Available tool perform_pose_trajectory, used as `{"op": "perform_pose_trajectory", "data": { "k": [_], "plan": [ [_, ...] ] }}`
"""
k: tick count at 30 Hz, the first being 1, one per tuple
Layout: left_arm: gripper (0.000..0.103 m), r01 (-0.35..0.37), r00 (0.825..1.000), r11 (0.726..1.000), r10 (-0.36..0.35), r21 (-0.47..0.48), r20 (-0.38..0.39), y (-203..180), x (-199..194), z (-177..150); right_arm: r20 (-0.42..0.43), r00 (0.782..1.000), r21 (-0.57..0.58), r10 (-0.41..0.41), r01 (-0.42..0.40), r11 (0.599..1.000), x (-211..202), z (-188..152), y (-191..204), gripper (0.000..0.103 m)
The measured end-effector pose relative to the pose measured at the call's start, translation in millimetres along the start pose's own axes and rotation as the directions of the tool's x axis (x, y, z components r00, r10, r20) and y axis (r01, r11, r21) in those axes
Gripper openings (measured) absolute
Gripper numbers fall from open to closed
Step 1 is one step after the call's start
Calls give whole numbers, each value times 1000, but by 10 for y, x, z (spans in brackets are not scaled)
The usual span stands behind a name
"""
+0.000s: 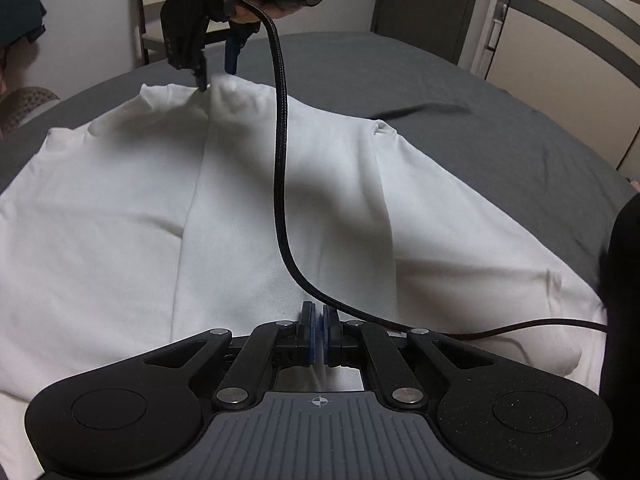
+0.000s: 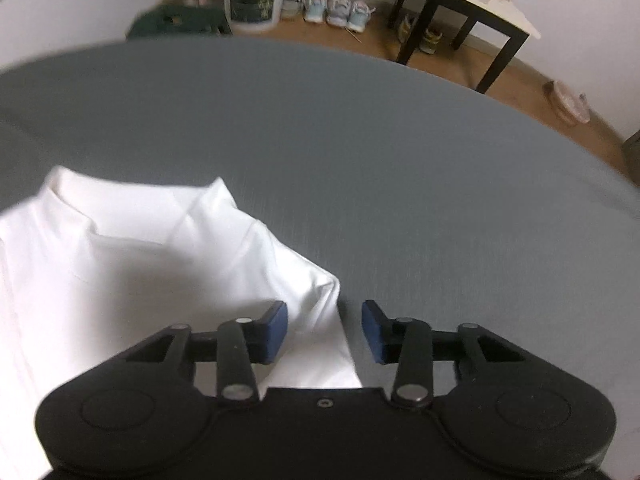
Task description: Fold clothes
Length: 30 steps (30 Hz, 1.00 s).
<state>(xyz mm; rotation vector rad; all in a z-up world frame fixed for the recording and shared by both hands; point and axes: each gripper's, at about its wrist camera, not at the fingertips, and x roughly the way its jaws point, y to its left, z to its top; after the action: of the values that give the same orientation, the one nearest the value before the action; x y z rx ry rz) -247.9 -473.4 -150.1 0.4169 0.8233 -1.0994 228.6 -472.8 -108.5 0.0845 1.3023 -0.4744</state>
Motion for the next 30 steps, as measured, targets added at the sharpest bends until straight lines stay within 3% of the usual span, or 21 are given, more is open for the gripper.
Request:
{"op": "perform_pose_trajectory", "data": {
  "k": [3, 8, 13, 16, 17, 18, 19, 21, 23, 26, 28, 30],
  "plan": [
    [1, -4, 1000, 1000, 4, 11, 0, 3, 21, 3, -41, 998, -28, -44, 43, 999, 95, 34, 74, 8],
    [1, -11, 1000, 999, 12, 34, -4, -10, 31, 19, -38, 984, -67, -176, 173, 983, 215, 100, 116, 4],
    [1, 5, 1000, 1000, -5, 9, -4, 54, 50, 17, 20, 994, 124, -104, 101, 987, 318, 54, -53, 4],
    [1, 14, 1000, 1000, -14, 0, -1, 78, 49, -3, 33, 996, 140, -81, 75, 987, 246, 52, -96, 10],
    [1, 15, 1000, 1000, -16, -3, -4, 82, 47, -1, 52, 997, 134, -59, 52, 990, 171, 50, -125, 24],
    [1, 15, 1000, 1000, -15, -4, -7, 82, 43, 1, 95, 995, 128, -41, 28, 991, 57, 35, -167, 45],
    [1, 14, 1000, 1000, -14, -5, -11, 81, 39, 4, 140, 990, 129, -35, 17, 991, -66, 7, -229, 52],
    [1, 8, 1000, 1000, -8, -2, -19, 73, 31, 14, 190, 982, 124, 10, -34, 992, -269, -58, -333, 53],
    [1, 3, 1000, 1000, -3, 2, -27, 66, 24, 26, 187, 980, 119, 75, -99, 988, -378, -145, -428, 52],
    [1, -4, 999, 1000, 4, -1, -36, 71, -1, 25, 110, 978, 112, 177, -189, 976, -288, -307, -538, 28],
    [1, -8, 999, 1000, 7, -12, -37, 90, -26, 20, 62, 966, 137, 250, -256, 957, -158, -431, -578, 27],
    [1, -10, 999, 999, 9, -31, -34, 122, -55, 20, 54, 961, 184, 271, -276, 943, -24, -559, -587, 27]
  ]
}}
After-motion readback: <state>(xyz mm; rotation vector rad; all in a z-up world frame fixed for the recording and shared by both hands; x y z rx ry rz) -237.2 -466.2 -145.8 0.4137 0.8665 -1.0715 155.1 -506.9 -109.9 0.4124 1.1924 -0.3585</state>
